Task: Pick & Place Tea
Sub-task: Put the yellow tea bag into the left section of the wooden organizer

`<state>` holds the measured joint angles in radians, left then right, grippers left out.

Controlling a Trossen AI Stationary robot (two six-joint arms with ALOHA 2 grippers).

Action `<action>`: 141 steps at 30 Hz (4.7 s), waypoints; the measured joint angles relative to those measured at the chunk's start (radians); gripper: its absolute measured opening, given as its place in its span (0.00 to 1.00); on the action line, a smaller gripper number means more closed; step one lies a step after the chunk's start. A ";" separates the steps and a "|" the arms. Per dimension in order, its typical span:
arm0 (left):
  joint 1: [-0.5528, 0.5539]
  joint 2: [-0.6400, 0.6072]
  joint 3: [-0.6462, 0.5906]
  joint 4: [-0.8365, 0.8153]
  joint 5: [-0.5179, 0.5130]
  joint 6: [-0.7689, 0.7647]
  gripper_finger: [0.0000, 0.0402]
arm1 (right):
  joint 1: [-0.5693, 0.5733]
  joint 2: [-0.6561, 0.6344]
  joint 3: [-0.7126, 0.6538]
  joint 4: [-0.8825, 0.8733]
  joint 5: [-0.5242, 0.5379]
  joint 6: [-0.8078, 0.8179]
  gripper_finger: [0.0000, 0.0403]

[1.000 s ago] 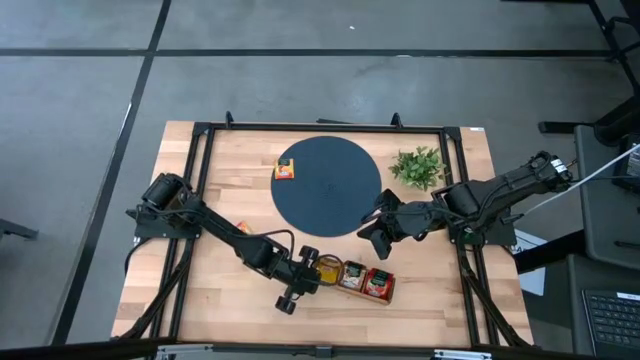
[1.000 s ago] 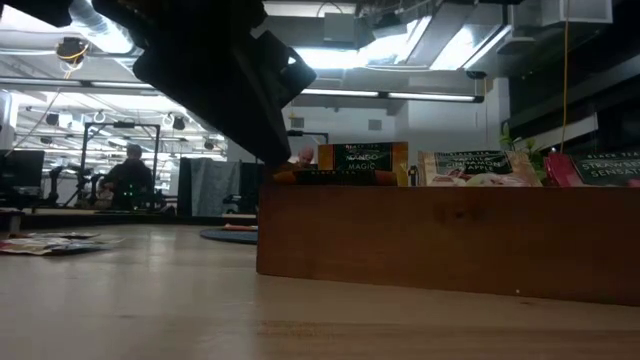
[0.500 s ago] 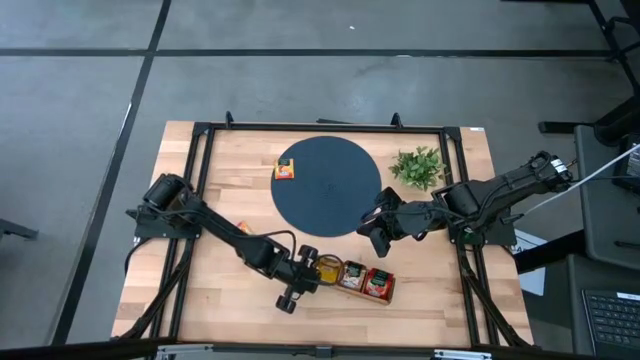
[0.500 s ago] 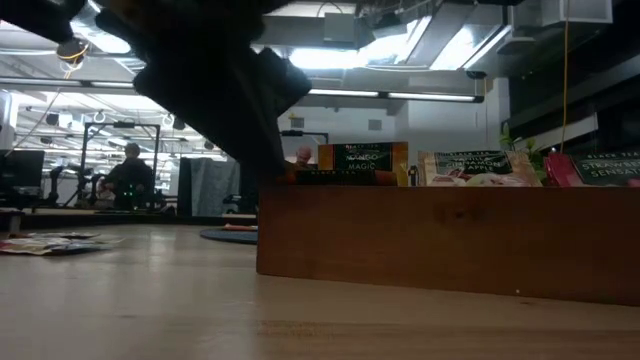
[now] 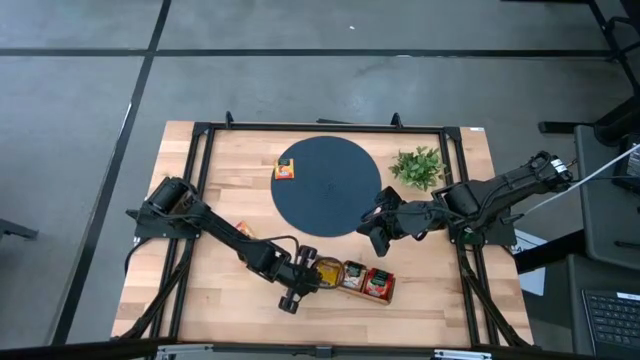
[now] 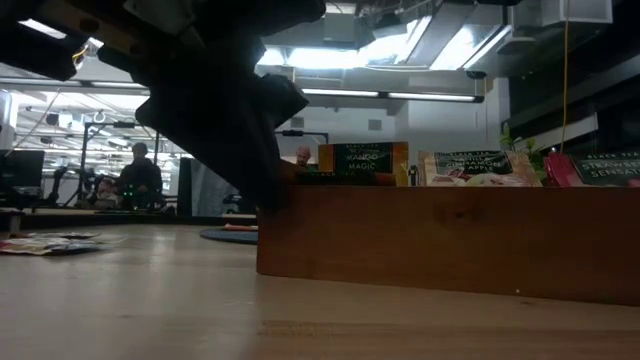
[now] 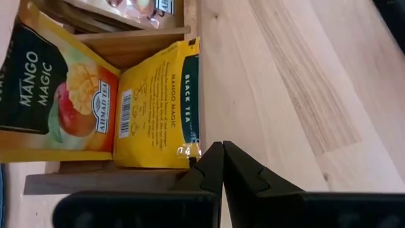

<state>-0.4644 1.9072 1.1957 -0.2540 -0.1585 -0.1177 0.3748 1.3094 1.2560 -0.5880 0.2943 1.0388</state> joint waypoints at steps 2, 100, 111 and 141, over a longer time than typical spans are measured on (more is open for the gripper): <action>-0.001 -0.001 0.000 0.008 0.000 0.000 0.01 | 0.000 0.000 0.000 0.000 0.000 -0.001 0.01; 0.046 -0.234 0.159 -0.474 -0.206 -0.455 0.01 | -0.419 0.007 -0.001 0.373 -0.482 -0.206 0.05; 0.210 -0.549 -0.175 -0.404 -0.261 -0.874 0.01 | -0.397 0.068 0.000 0.242 -0.321 -0.425 0.12; 0.954 -0.516 -0.460 -0.002 0.073 -0.353 0.01 | -0.552 0.286 0.000 0.414 -0.322 -0.414 0.13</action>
<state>0.4898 1.3908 0.7361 -0.2559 -0.0859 -0.4712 -0.1776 1.5955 1.2556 -0.1738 -0.0273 0.6243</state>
